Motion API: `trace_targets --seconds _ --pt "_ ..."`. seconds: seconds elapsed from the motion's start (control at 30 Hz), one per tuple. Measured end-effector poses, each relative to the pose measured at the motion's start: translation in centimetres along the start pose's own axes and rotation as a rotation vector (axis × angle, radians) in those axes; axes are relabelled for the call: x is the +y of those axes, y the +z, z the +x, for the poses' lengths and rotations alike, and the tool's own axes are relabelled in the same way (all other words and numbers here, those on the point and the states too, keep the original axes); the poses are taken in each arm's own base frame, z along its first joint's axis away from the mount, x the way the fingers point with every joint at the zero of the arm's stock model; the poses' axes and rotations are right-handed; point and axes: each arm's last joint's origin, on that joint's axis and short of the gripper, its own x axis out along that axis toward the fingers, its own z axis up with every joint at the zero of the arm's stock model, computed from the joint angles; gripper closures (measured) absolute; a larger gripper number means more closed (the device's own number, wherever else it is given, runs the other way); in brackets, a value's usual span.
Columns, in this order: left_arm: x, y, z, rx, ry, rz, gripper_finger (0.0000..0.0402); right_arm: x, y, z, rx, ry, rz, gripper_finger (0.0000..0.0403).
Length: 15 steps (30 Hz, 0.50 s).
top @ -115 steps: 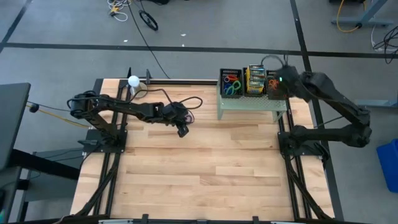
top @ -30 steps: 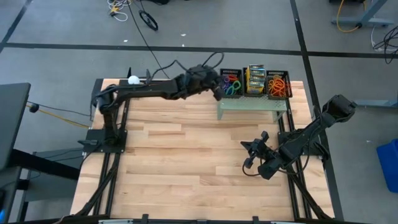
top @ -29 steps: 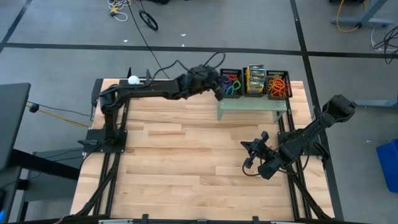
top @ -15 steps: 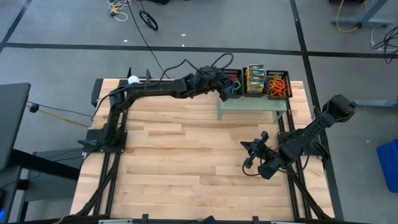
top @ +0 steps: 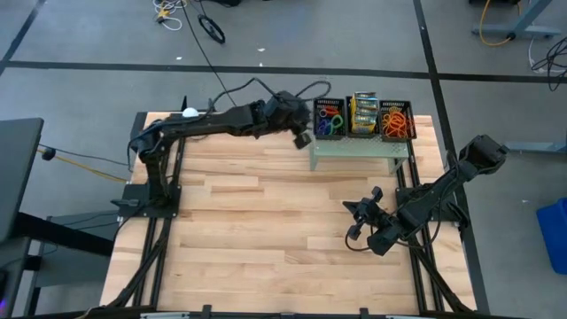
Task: Pick & Place Office Desk Supplies
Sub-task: Return to Home Position
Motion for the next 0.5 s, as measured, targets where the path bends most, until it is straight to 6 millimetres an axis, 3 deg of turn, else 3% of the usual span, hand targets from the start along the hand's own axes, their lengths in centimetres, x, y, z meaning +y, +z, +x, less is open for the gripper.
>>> trace_targets --seconds 0.17,0.5 --pt "-1.8 -0.9 -0.9 0.101 -0.052 0.076 0.0321 -0.1 0.1 0.1 0.003 -0.005 -0.076 0.0396" --pt "-4.9 -0.5 -2.5 0.062 -0.226 0.166 0.0393 -1.1 1.3 2.9 0.118 -0.008 -0.174 0.04"
